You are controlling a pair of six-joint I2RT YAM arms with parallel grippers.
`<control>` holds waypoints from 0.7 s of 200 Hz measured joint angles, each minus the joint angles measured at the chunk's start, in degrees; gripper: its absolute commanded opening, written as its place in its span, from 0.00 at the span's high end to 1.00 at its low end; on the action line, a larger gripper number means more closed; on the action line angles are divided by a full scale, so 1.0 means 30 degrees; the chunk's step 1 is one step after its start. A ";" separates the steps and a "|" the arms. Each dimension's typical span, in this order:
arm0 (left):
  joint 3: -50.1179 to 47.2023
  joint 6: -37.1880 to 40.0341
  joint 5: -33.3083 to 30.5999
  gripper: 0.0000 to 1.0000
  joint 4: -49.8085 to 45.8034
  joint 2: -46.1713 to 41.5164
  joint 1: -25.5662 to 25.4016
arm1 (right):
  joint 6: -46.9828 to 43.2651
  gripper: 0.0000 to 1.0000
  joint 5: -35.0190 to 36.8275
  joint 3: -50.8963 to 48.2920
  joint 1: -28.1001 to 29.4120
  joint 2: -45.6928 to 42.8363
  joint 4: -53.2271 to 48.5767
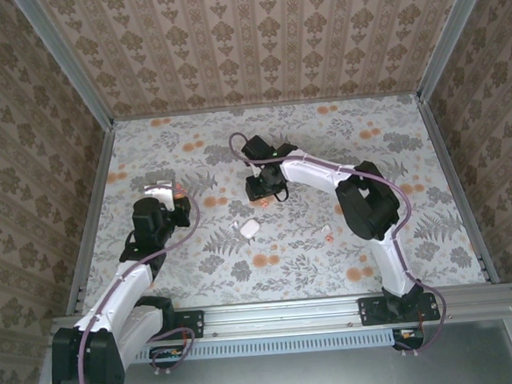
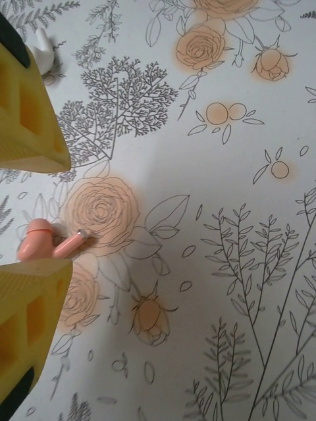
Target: Insert the wireless bluetooth earbuds into the charging case
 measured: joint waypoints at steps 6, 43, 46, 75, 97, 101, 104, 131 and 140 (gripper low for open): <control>0.0000 0.0000 0.0000 0.82 0.0000 -0.0007 0.0000 | -0.0044 0.60 -0.0058 0.0197 0.0000 0.0211 -0.0058; 0.0007 0.0000 0.0000 0.82 -0.0007 -0.0007 0.0000 | -0.0262 0.60 -0.0131 0.0882 -0.0102 0.0976 -0.0466; 0.0015 0.0000 0.0000 0.82 -0.0007 0.0000 0.0000 | -0.0270 0.59 -0.0131 0.0918 -0.0109 0.1013 -0.0495; 0.0102 0.0000 0.0000 0.82 0.0000 -0.0007 0.0000 | -0.0328 0.60 -0.0175 0.1282 -0.0175 0.1545 -0.0729; 0.0131 0.0007 0.0000 0.82 0.0000 0.0000 0.0000 | -0.0335 0.60 -0.0357 0.1392 -0.0182 0.1967 -0.0882; 0.0138 0.0000 0.0000 0.82 -0.0007 0.0000 0.0000 | -0.0335 0.60 -0.0350 0.1435 -0.0182 0.2018 -0.0925; 0.0138 0.0007 0.0000 0.82 0.0000 0.0000 0.0000 | -0.0335 0.60 -0.0372 0.1464 -0.0182 0.2040 -0.0940; 0.0146 0.0007 0.0000 0.82 0.0000 0.0000 0.0000 | -0.0342 0.61 -0.0787 0.1931 -0.0211 0.2076 -0.1151; 0.0138 0.0007 0.0000 0.82 0.0000 0.0000 0.0000 | -0.0401 0.61 -0.1064 0.1989 -0.0211 0.2113 -0.1144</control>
